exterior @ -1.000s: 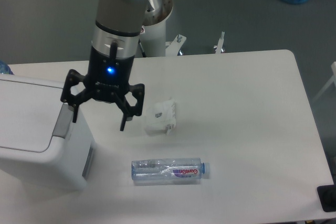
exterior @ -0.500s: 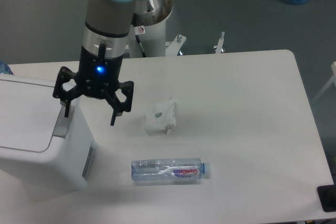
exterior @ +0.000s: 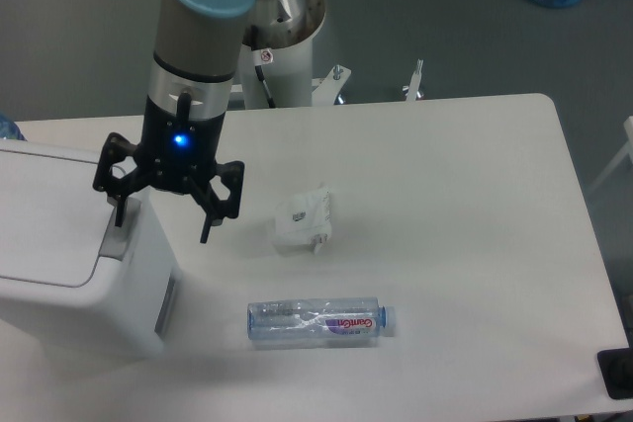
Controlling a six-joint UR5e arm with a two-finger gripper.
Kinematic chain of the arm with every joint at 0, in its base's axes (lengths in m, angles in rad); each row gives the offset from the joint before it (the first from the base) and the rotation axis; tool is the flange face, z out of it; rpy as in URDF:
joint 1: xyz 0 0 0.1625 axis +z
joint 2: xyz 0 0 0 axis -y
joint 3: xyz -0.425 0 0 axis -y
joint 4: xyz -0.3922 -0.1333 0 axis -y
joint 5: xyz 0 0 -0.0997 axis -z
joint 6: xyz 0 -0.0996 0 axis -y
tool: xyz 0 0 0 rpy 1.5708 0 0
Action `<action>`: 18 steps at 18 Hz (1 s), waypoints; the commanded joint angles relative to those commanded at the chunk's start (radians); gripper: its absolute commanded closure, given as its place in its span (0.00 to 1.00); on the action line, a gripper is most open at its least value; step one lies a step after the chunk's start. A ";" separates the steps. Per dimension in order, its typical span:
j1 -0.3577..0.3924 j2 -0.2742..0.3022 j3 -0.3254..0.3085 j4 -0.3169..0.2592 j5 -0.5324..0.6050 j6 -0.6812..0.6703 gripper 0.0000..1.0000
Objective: Open the trash can
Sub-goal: 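Push the bin lid with the gripper fingers to swing it open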
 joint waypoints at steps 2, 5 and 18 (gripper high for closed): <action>0.000 0.000 -0.003 0.006 0.000 0.000 0.00; 0.000 0.002 -0.005 0.009 0.000 -0.002 0.00; 0.000 0.005 -0.011 0.011 0.002 -0.002 0.00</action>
